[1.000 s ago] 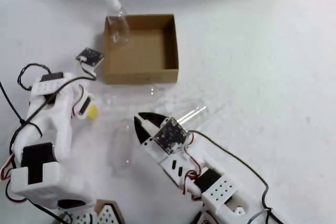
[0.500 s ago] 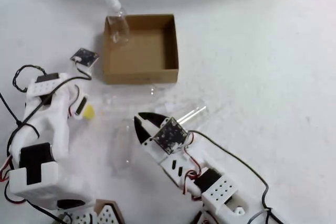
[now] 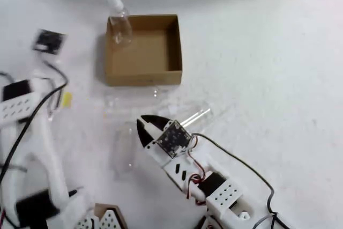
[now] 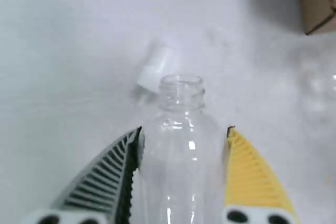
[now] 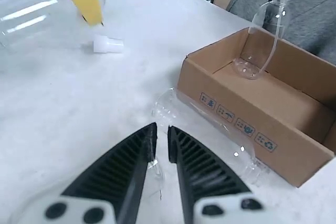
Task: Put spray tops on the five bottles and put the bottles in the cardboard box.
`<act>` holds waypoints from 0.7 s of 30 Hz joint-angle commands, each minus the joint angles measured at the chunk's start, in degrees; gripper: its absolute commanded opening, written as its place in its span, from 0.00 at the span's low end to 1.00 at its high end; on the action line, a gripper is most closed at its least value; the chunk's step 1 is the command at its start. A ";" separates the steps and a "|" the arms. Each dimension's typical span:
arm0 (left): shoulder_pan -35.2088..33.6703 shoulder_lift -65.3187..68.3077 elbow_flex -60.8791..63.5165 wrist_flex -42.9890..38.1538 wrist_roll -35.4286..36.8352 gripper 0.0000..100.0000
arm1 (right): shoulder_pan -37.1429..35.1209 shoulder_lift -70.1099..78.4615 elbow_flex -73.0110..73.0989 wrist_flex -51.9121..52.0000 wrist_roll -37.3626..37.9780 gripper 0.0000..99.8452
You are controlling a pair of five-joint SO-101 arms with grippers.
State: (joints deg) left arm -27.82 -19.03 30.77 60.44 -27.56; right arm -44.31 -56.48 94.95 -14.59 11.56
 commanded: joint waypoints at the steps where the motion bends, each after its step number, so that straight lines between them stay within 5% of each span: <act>1: -7.60 -6.64 -4.75 1.32 0.79 0.03 | -0.31 -1.01 0.53 0.22 0.70 0.01; 11: -22.81 9.71 -26.46 11.96 0.70 0.03 | -0.31 -0.66 0.26 0.84 0.26 0.01; 21: -33.45 16.13 -32.79 12.84 0.62 0.03 | 3.38 -1.01 -9.41 20.00 -3.34 0.01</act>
State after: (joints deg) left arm -59.03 -2.68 1.76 72.75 -27.56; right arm -44.31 -56.48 92.40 -0.79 11.21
